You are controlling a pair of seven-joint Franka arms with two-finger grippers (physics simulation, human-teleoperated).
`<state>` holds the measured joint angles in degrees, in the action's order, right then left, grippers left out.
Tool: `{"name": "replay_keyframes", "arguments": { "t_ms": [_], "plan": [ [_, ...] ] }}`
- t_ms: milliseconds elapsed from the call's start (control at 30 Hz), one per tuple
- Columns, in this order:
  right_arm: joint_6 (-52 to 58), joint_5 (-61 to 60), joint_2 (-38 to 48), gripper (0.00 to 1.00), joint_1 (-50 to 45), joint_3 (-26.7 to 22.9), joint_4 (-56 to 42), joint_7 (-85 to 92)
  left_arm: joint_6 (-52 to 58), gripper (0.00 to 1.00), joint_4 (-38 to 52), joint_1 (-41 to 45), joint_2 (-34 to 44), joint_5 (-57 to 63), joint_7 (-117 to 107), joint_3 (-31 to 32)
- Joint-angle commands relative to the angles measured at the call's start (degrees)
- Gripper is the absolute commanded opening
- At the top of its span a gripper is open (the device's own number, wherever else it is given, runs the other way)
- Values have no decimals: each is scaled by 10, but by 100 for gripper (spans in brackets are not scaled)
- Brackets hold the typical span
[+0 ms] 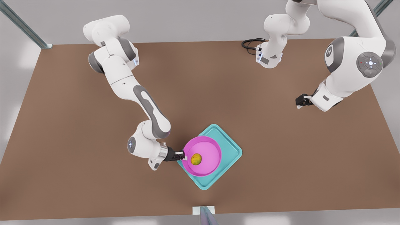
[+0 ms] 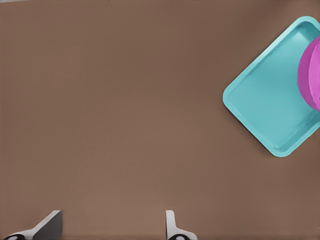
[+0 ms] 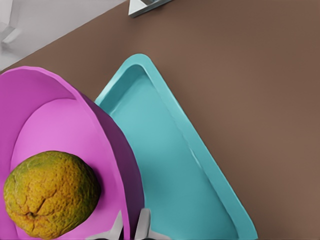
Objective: Place the orange on the plate with the left arm and the plate on the tray with the right arm
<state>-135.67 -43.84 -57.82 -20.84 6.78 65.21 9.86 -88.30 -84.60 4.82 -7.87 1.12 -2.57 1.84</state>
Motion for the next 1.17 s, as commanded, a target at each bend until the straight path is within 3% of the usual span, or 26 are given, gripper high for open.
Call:
{"name": "replay_keyframes", "arguments": {
  "t_ms": [0,200,233,400,467,500,567,667,767,867,1133],
  "plan": [
    [-6,4,-17,21,-7,0,-18,-69,4,100,0,-1,0,0,-3,0],
    [-8,5,-48,24,-25,-1,-51,-68,3,100,1,-2,-3,-1,1,-5],
    [-9,8,-44,100,-25,-2,-45,-64,3,100,1,-2,-4,-1,1,-5],
    [-2,8,9,100,-23,-1,-11,-63,2,100,1,-4,-5,-1,6,-6],
    [24,10,132,100,9,-2,123,-67,1,100,1,-4,-6,-2,6,-6],
    [131,52,201,100,42,-19,209,-67,1,100,1,-4,-6,-2,6,-6],
    [404,397,271,100,98,-67,207,-63,1,100,1,-4,-5,-2,6,-6],
    [495,525,398,100,165,-67,171,-56,1,100,1,-5,-5,-1,6,-6],
    [525,525,509,100,175,-68,178,-57,2,100,1,-8,-6,2,6,-7],
    [560,525,556,100,174,-68,190,-57,1,100,6,-8,-11,3,6,-16],
    [573,524,547,100,174,-68,191,-58,17,100,6,-8,-15,2,5,-16]
  ]
}}
